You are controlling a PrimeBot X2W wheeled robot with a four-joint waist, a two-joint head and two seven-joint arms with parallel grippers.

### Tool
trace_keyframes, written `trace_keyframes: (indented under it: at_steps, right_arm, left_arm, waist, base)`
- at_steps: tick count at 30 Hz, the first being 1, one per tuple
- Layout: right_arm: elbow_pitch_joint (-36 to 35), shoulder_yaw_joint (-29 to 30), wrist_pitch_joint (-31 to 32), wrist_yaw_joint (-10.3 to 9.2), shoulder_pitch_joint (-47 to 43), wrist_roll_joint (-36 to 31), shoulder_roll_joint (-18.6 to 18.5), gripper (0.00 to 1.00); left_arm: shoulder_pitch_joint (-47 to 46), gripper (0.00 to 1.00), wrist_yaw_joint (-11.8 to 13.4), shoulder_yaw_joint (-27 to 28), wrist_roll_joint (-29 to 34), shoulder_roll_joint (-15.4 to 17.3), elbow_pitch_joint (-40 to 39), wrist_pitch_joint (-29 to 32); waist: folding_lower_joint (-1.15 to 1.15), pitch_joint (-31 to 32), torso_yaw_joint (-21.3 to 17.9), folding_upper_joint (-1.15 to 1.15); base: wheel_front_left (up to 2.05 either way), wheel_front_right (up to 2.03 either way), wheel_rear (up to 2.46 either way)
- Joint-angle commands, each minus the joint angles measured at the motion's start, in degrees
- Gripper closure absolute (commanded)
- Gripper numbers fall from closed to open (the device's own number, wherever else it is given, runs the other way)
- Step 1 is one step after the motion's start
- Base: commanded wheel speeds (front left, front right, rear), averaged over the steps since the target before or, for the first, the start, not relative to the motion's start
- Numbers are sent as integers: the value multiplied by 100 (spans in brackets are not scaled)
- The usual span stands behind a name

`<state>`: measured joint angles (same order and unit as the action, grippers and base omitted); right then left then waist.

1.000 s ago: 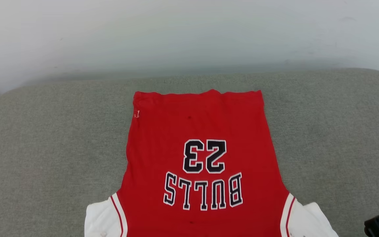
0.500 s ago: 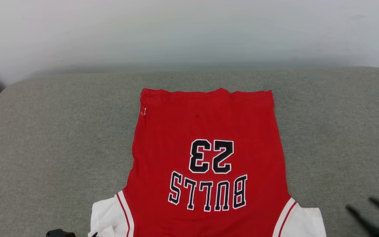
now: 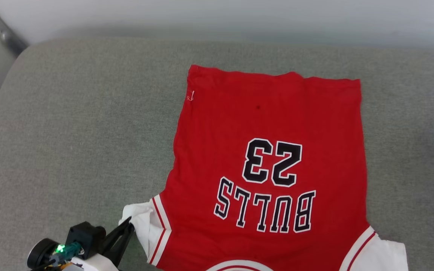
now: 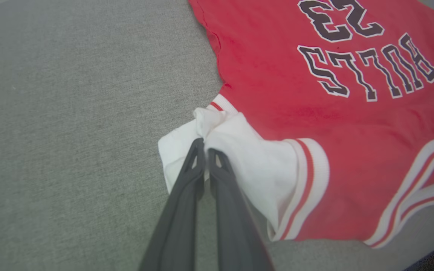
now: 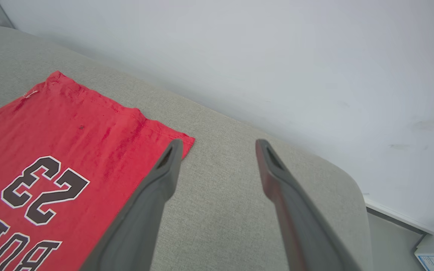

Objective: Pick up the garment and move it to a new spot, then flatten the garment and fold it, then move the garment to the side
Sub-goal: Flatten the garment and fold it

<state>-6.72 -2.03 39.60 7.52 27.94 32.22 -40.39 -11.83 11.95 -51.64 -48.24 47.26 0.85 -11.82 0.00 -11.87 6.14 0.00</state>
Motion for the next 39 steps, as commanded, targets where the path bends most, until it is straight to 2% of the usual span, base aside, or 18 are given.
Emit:
trace_keyframes:
  at_steps: [1,5,11,15,19,22,30,31,32,39]
  right_arm:
    - [127,-122,170,-6,264,35,-8,0]
    - [663,-748,1052,-6,1462,-11,-100,0]
    - [1446,-1530,2509,-6,2800,-93,-162,0]
    - [1881,-1712,3377,-6,3328,-69,-70,0]
    - [2116,-1864,4057,-6,3544,-151,-130,0]
    - [2202,-1876,4228,-6,3480,-164,-116,0]
    - [2417,-1932,4128,-5,2655,-40,-29,0]
    - [2420,-1926,4103,-5,2592,-24,-44,89]
    - [2397,-1929,4071,-5,2547,-5,-57,100]
    - [2176,-1929,3610,-5,2666,53,-186,100]
  left_arm:
    - [-95,100,29,8,58,-34,-41,-19]
    - [-337,100,47,-2,258,-94,-162,-43]
    - [-720,100,-20,-21,514,-316,-248,-100]
    - [-924,100,-68,-32,657,-460,-291,-150]
    - [-1088,100,-110,-46,796,-607,-325,-193]
    - [-1173,100,-118,-35,868,-694,-331,-214]
    - [-1263,100,-149,2,962,-787,-271,-246]
    - [-1267,100,-157,-3,970,-796,-261,-251]
    - [-1265,100,-160,-5,977,-803,-247,-251]
    - [-1095,100,-147,32,903,-766,-110,-280]
  waist:
    - [0,-368,273,0]
    - [0,-823,482,0]
    - [0,-1449,842,0]
    - [0,-1803,1069,0]
    - [0,-2069,1274,0]
    - [0,-2228,1384,0]
    - [0,-2388,1496,0]
    - [0,-2385,1494,0]
    - [0,-2367,1484,0]
    - [0,-1880,1314,0]
  base:
    - [0,0,0]
    - [0,0,0]
    - [0,0,0]
    - [0,0,0]
    - [0,0,0]
    - [0,0,0]
    - [0,0,0]
    - [0,0,0]
    - [0,0,0]
    - [0,0,0]
